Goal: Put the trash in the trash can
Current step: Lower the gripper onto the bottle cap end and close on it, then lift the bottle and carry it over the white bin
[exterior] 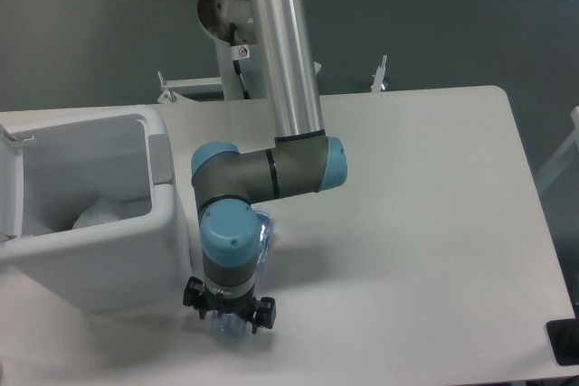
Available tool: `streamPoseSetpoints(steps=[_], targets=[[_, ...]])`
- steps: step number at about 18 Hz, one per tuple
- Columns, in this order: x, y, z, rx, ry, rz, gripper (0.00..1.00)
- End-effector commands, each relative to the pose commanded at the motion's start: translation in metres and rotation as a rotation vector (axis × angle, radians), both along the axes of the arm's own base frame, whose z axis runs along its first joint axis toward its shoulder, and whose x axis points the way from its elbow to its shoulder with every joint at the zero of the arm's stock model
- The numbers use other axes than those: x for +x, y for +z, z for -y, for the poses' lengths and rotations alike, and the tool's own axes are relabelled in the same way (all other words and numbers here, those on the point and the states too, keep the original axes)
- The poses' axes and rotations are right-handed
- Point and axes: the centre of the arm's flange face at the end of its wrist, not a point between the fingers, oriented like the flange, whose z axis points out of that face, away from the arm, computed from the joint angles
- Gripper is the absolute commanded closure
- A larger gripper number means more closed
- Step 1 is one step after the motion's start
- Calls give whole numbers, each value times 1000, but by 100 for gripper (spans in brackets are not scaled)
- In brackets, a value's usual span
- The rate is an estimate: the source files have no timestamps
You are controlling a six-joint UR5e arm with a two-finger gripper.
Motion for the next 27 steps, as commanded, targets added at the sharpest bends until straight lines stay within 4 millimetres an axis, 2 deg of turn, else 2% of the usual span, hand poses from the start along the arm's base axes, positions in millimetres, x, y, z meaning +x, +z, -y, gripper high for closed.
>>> streamPoseSetpoints(steps=[6, 12, 19, 23, 25, 27], targets=[[1, 2, 0, -7, -2, -12, 26], [2, 2, 2, -10, -2, -12, 34], [0, 6, 3, -11, -1, -21, 37], [-6, 33, 4, 18, -6, -58, 37], [-11, 61, 10, 38, -22, -98, 37], [-31, 90, 22, 64, 3, -134, 37]])
